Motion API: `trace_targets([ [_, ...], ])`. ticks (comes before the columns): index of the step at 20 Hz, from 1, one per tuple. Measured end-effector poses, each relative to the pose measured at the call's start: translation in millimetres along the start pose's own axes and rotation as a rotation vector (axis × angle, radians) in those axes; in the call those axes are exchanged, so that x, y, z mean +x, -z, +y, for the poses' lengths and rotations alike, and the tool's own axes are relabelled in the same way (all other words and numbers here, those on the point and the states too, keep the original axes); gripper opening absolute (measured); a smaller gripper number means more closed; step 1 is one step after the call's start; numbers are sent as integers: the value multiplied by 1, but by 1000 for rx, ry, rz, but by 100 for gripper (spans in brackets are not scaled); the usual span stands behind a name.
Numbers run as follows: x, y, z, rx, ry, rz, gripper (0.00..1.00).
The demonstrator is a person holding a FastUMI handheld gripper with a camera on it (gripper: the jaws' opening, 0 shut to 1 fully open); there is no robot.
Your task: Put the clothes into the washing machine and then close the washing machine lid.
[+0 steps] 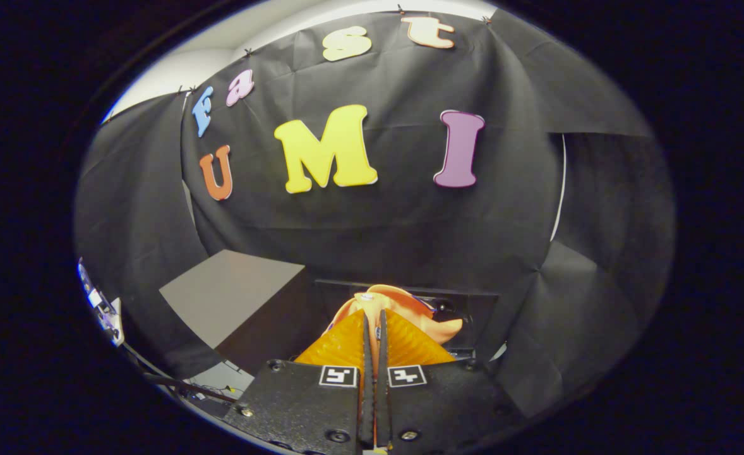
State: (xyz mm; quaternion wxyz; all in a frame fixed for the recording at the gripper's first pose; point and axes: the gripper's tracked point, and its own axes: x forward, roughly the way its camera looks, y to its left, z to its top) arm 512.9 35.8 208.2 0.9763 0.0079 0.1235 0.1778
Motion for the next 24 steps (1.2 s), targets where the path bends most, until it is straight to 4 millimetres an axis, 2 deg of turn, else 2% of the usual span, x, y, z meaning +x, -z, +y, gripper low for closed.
trace_targets([
  [4, 36, 39, 4, -30, -8, 81, 5],
  [11, 85, 97, 0, -30, 3, 230, 5],
  [17, 120, 149, -10, 9, 38, 361, 5],
  [24, 151, 197, -16, 88, 81, 488, 5],
])
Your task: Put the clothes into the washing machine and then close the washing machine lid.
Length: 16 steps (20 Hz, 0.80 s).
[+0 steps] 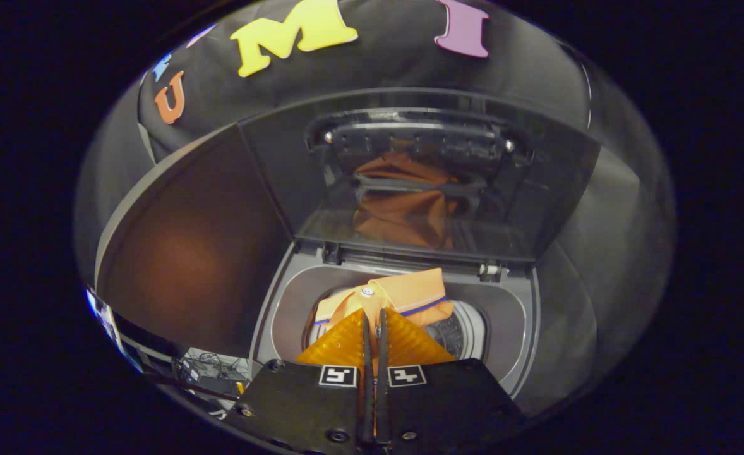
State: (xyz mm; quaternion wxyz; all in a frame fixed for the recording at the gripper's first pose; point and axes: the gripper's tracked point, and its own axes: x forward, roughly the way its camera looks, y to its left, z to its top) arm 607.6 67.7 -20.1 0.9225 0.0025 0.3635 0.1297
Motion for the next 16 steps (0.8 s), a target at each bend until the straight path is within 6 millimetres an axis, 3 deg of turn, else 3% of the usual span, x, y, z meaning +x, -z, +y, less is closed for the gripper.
trace_targets([
  [8, 32, 37, -13, 112, 98, 155, 5],
  [16, 32, 44, -15, 117, 125, 161, 8],
])
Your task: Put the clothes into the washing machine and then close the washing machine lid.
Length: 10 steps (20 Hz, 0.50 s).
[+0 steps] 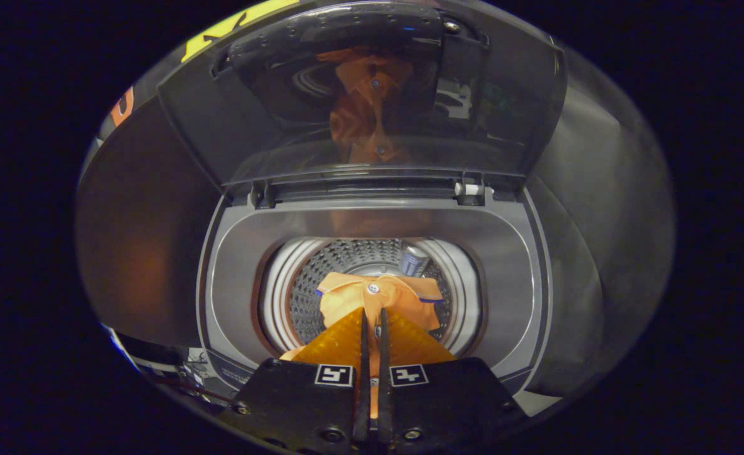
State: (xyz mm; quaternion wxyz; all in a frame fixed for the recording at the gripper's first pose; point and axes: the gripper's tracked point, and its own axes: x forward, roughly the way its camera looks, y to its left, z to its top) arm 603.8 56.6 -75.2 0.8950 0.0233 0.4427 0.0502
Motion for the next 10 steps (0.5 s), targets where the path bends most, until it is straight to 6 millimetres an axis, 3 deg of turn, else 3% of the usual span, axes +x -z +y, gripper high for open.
trace_targets([
  [6, -5, 2, -3, -26, 35, -28, 13],
  [7, -5, 0, -2, -30, 34, -31, 19],
  [10, -9, 5, 2, -36, 15, -38, 64],
])
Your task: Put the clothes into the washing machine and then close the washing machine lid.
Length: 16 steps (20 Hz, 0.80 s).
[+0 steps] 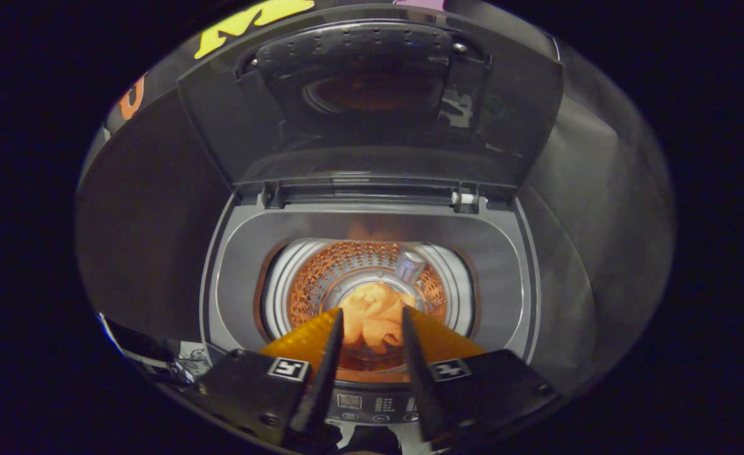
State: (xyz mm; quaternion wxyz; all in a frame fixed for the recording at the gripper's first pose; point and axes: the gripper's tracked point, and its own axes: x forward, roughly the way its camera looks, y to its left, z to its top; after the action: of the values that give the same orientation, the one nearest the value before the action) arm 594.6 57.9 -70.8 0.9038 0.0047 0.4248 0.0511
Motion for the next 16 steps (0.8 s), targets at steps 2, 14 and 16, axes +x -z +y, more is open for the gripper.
trace_targets([
  [2, 1, 0, 0, -4, -5, -7, 80],
  [14, -21, -3, -12, -32, 8, -84, 79],
  [16, -33, -12, -15, -58, 17, -132, 79],
])
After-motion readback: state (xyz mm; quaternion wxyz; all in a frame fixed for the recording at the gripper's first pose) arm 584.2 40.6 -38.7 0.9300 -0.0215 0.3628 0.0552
